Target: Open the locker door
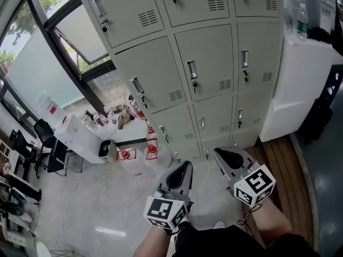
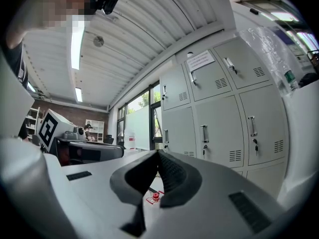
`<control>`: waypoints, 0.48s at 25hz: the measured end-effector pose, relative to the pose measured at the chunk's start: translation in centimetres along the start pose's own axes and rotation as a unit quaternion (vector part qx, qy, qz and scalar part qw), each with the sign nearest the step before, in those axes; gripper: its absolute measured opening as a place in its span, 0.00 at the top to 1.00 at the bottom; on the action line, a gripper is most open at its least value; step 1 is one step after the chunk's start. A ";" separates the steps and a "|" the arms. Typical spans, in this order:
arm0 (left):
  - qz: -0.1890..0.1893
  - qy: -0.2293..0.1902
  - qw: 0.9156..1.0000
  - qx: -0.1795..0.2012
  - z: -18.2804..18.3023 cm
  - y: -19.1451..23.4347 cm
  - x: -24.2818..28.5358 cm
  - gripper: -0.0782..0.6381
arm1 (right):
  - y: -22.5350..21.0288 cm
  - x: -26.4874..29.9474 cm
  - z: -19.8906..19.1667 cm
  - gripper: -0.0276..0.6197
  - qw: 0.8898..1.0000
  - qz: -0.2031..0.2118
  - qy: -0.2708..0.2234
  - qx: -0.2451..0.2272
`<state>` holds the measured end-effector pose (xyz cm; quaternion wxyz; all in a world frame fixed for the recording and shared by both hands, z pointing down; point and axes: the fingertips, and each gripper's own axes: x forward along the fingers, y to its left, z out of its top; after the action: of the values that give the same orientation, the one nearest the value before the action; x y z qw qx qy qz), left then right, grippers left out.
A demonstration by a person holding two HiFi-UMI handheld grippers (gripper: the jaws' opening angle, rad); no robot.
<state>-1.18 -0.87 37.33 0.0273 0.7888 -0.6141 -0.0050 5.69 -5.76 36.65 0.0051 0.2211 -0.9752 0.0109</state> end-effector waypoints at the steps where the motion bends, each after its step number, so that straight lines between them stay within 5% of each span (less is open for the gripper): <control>1: -0.002 -0.001 1.000 0.000 0.1 0.5 0.2 0.86 | -0.1 0.5 0.1 0.87 1.000 -0.003 0.001 0.001; 12: -0.045 -0.003 0.999 -0.004 0.8 6.7 4.2 0.86 | -2.6 7.4 0.9 0.87 0.999 -0.042 -0.001 0.004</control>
<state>-6.66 -6.59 36.94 0.0283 0.8156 -0.5778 -0.0107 0.18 -11.34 35.92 0.0038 0.2621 -0.9649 0.0139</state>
